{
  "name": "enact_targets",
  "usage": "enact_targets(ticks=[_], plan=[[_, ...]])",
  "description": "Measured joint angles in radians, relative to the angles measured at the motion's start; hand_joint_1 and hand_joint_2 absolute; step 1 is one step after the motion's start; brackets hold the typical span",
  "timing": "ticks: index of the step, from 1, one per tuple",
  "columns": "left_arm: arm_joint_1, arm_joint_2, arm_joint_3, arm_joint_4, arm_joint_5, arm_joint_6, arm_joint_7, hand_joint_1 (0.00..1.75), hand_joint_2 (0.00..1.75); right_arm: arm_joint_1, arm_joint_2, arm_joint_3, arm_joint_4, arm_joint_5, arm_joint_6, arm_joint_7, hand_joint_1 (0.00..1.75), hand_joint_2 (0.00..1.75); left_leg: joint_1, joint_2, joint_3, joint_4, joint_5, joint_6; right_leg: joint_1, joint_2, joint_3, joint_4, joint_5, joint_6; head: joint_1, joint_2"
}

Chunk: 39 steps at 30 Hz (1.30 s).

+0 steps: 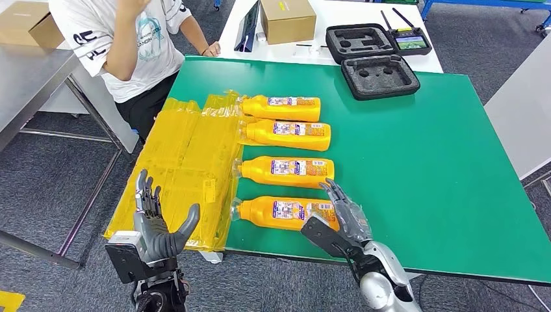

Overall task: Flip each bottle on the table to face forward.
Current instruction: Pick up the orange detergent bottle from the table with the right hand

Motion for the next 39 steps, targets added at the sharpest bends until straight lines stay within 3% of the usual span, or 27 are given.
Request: enact_targets(ticks=[14, 24, 39], plan=[[-0.049, 0.015, -0.002, 0.049, 0.061, -0.003, 0.004, 0.0, 1.75, -0.216, -0.102, 0.143, 0.164, -0.038, 0.105, 0.039, 0.0, 1.75, 0.0, 0.0, 0.0, 0.0, 0.001, 0.001, 0.0, -0.001, 0.001, 0.0, 0.0, 0.0, 0.0, 0.0], [-0.058, 0.027, -0.001, 0.072, 0.101, 0.018, -0.007, 0.0, 1.75, -0.379, -0.101, 0.285, 0.346, -0.103, 0.151, 0.014, 0.0, 1.75, 0.0, 0.0, 0.0, 0.0, 0.001, 0.001, 0.0, -0.001, 0.0, 0.0, 0.0, 0.0, 0.0, 0.0], [-0.059, 0.031, 0.001, 0.084, 0.124, 0.014, -0.01, 0.0, 1.75, -0.47, -0.089, 0.397, 0.458, -0.154, 0.186, -0.005, 0.0, 1.75, 0.0, 0.0, 0.0, 0.0, 0.001, 0.001, 0.0, -0.002, 0.001, 0.0, 0.0, 0.0, 0.0, 0.0]])
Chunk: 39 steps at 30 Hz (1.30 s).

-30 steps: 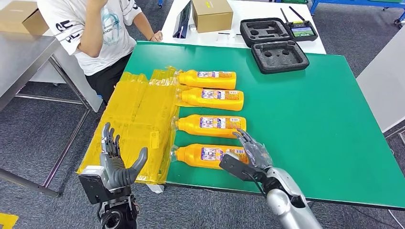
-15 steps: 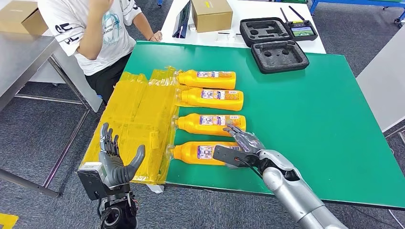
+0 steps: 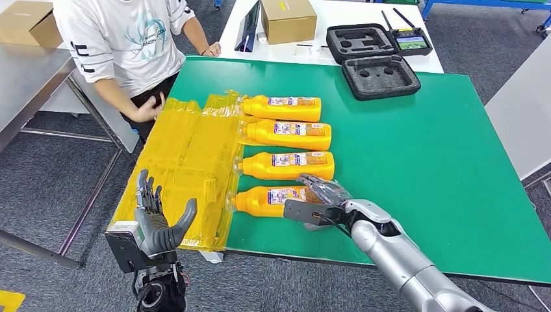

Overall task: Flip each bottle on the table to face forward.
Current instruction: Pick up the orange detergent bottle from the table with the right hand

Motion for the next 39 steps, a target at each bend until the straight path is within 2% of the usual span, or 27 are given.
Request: enact_targets(ticks=[13, 14, 15, 17, 18, 19, 39], plan=[[0.0, 0.003, 0.001, 0.016, 0.017, -0.007, -0.001, 0.0, 1.75, -0.024, 0.0, 0.033, 0.029, -0.013, 0.012, -0.005, 0.02, 1.75, 0.0, 0.0, 0.0, 0.0, 0.0, 0.0, 0.0, 0.0, 0.0, 0.0, 0.0, 0.0, 0.0, 0.0], [0.0, 0.003, 0.001, 0.016, 0.018, -0.006, -0.001, 0.0, 1.75, -0.026, 0.0, 0.035, 0.031, -0.015, 0.012, -0.006, 0.17, 1.75, 0.0, 0.0, 0.0, 0.0, 0.0, 0.0, 0.0, 0.0, 0.0, 0.0, 0.0, 0.0, 0.0, 0.0], [0.0, 0.003, 0.001, 0.016, 0.019, -0.006, -0.002, 0.0, 1.75, -0.028, 0.0, 0.037, 0.033, -0.016, 0.013, -0.006, 0.52, 1.75, 0.0, 0.0, 0.0, 0.0, 0.0, 0.0, 0.0, 0.0, 0.0, 0.0, 0.0, 0.0, 0.0, 0.0], [0.0, 0.003, 0.001, 0.016, 0.021, -0.005, -0.003, 0.0, 1.75, -0.034, 0.0, 0.043, 0.037, -0.019, 0.016, -0.007, 1.34, 1.75, 0.0, 0.0, 0.0, 0.0, 0.0, 0.0, 0.0, 0.0, 0.0, 0.0, 0.0, 0.0, 0.0, 0.0], [0.0, 0.004, 0.001, 0.017, 0.023, -0.004, -0.003, 0.0, 1.75, -0.037, 0.001, 0.046, 0.041, -0.021, 0.017, -0.007, 1.62, 1.75, 0.0, 0.0, 0.0, 0.0, 0.0, 0.0, 0.0, 0.0, 0.0, 0.0, 0.0, 0.0, 0.0, 0.0], [0.001, 0.004, 0.001, 0.017, 0.027, -0.003, -0.003, 0.0, 1.75, -0.041, 0.001, 0.05, 0.045, -0.024, 0.018, -0.007, 1.71, 1.75, 0.0, 0.0, 0.0, 0.0, 0.0, 0.0, 0.0, 0.0, 0.0, 0.0, 0.0, 0.0, 0.0, 0.0], [0.008, 0.006, 0.002, 0.024, 0.058, -0.002, -0.002, 0.0, 1.75, -0.084, -0.01, 0.137, 0.109, -0.029, 0.051, -0.019, 1.75, 1.75, 0.0, 0.0, 0.003, 0.0, 0.0, 0.0, 0.0, 0.0, 0.002, 0.0, 0.0, 0.0, 0.0, 0.0]])
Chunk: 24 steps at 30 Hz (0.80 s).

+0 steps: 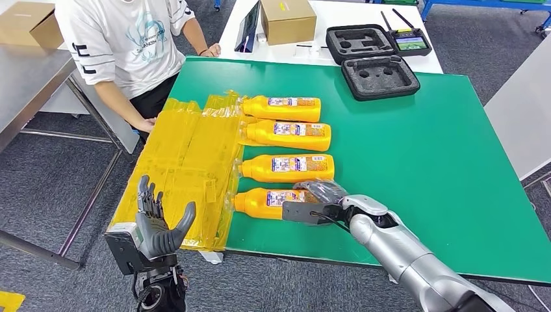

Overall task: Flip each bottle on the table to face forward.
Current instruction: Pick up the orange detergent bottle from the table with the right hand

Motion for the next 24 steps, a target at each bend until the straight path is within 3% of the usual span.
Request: enact_targets(ticks=[3, 6, 12, 19, 24], plan=[[0.0, 0.0, 0.0, 0.001, 0.0, -0.001, 0.0, 0.0, 1.75, 0.001, -0.001, 0.001, 0.0, -0.021, 0.0, -0.018, 1.75, 1.75, 0.0, 0.0, 0.001, 0.0, 0.0, 0.0, 0.0, 0.0, 0.0, 0.0, 0.0, 0.0, 0.0, 0.0], [0.0, 0.0, 0.0, 0.005, 0.001, -0.007, -0.001, 0.0, 1.75, 0.013, -0.003, -0.006, -0.003, -0.104, -0.006, -0.092, 1.75, 1.75, 0.0, 0.0, 0.001, 0.0, 0.0, 0.0, 0.0, 0.0, 0.001, 0.0, 0.0, 0.0, 0.0, 0.0], [-0.007, 0.001, 0.0, 0.012, 0.016, -0.036, -0.023, 0.0, 1.75, 0.126, 0.011, -0.117, -0.135, -0.406, -0.07, -0.398, 1.75, 1.75, 0.0, 0.0, -0.001, 0.0, 0.0, 0.0, 0.0, -0.001, -0.001, 0.0, 0.0, 0.0, 0.0, 0.0], [-0.011, 0.002, 0.0, 0.016, 0.042, -0.066, -0.033, 0.0, 1.75, 0.21, 0.065, -0.234, -0.267, -0.506, -0.155, -0.522, 1.75, 1.75, 0.001, -0.001, -0.002, 0.0, 0.0, 0.0, 0.001, -0.001, -0.001, 0.0, 0.0, 0.0, 0.0, 0.0], [-0.013, 0.004, -0.001, 0.013, 0.068, -0.103, -0.018, 0.0, 1.75, 0.285, 0.126, -0.295, -0.323, -0.524, -0.195, -0.545, 1.75, 1.75, 0.001, -0.001, -0.002, 0.0, 0.0, 0.0, 0.001, -0.001, -0.001, 0.0, 0.0, 0.0, 0.0, 0.0]])
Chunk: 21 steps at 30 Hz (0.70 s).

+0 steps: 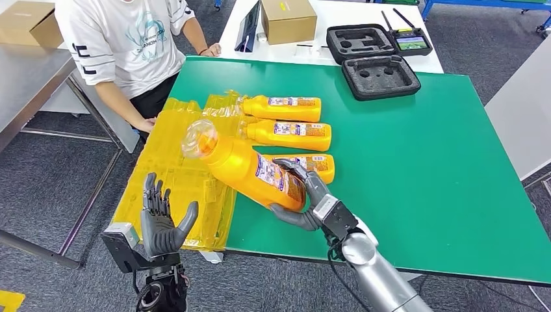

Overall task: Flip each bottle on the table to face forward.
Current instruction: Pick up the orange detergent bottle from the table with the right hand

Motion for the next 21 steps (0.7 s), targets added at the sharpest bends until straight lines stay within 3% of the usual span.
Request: enact_targets(ticks=[6, 15, 21], plan=[[-0.004, 0.005, -0.007, -0.011, 0.031, -0.041, 0.008, 0.0, 1.75, 0.055, 0.039, -0.046, -0.003, -0.012, 0.016, -0.012, 1.75, 1.75, 0.0, 0.0, 0.0, 0.0, 0.0, 0.0, 0.0, 0.0, 0.0, 0.0, 0.0, 0.0, 0.0, 0.0], [-0.02, 0.016, -0.051, -0.033, 0.076, -0.235, 0.053, 0.0, 1.75, 0.092, 0.082, -0.074, 0.086, 0.006, 0.068, -0.053, 1.75, 1.75, 0.0, 0.0, 0.0, 0.0, 0.0, 0.0, 0.0, 0.0, 0.0, 0.0, 0.0, 0.0, 0.0, 0.0], [-0.049, 0.023, -0.083, -0.036, 0.073, -0.278, 0.055, 0.0, 1.75, 0.095, 0.125, -0.073, 0.169, 0.03, 0.106, -0.057, 1.75, 1.75, 0.0, 0.0, 0.0, 0.0, 0.0, 0.0, 0.0, 0.0, 0.0, 0.0, 0.0, 0.0, 0.0, 0.0]])
